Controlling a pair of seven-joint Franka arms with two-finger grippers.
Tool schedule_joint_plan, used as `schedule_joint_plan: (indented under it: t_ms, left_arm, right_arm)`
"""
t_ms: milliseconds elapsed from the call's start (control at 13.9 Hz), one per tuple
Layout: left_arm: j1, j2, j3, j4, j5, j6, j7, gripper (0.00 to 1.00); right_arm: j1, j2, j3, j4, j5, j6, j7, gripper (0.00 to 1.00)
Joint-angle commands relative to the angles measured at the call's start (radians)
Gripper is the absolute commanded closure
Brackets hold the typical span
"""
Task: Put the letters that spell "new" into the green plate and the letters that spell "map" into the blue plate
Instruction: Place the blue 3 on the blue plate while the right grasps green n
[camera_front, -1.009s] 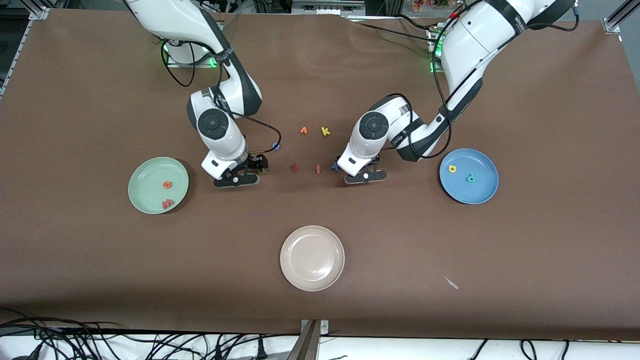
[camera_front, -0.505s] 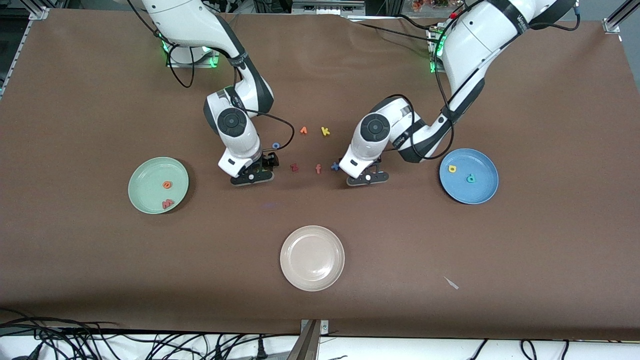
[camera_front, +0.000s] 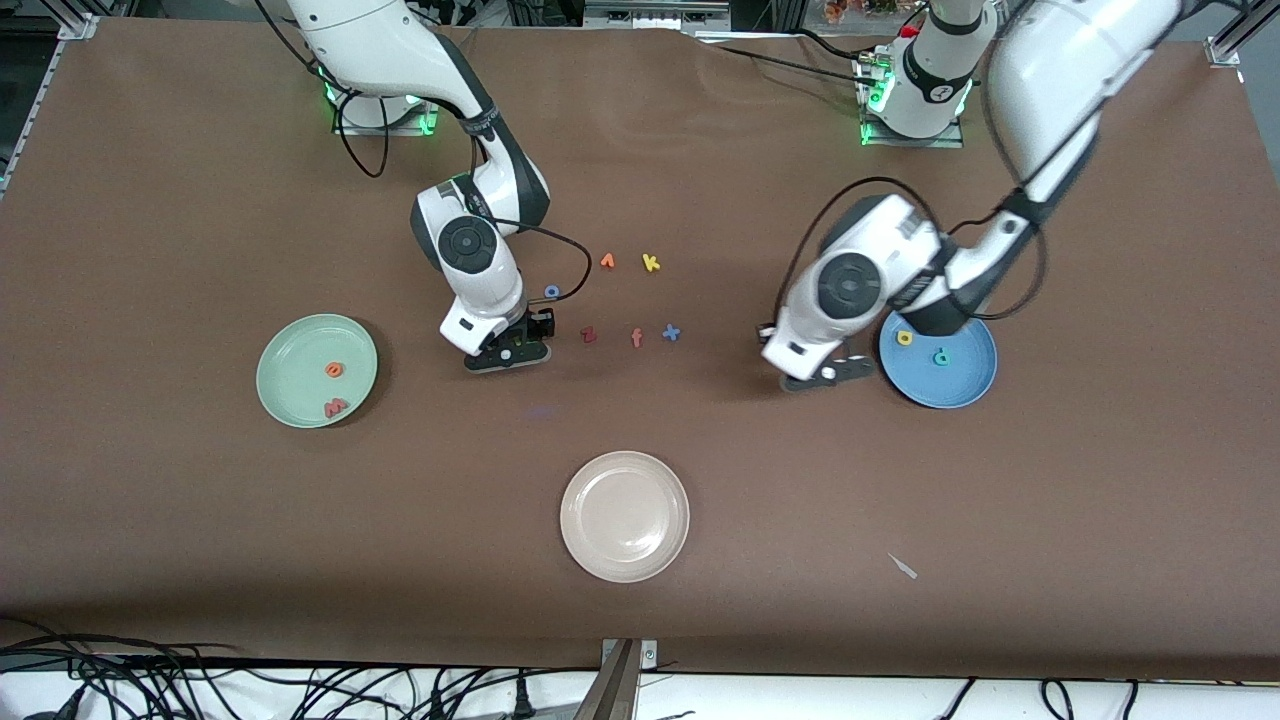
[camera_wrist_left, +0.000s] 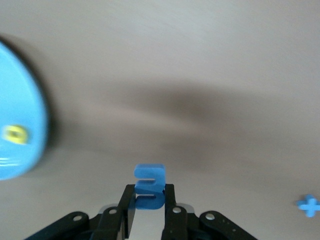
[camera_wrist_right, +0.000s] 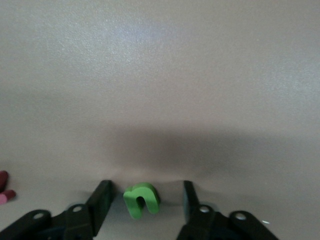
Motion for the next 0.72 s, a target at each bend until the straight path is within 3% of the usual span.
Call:
schedule_joint_plan:
  t_ms: [0,288,577,649]
  left_arm:
    - [0.196,-0.01,-0.071,-0.019,0.028,-0.094,0.165,0.94]
    - [0.293,0.017,-0.002,-0.034,0.102,-0.114,0.368,0.94]
    - [0.301,0.089,0.059,-0.043,0.177,-0.107,0.382,0.92]
    - [0.303,0.097,0.061,-0.048,0.176,-0.101,0.382,0.88]
  right_arm:
    - [0.006,-0.001,-0.005,-0.003,0.002,-0.002,0.016,0.42]
    - [0.006,-0.007,-0.003,-0.009,0.004,-0.007,0.018,0.47]
    - [0.006,-0.011,-0.003,-0.009,0.004,-0.016,0.012,0.53]
    - [0.006,-0.011,-0.003,-0.009,0.004,-0.021,0.012,0.57]
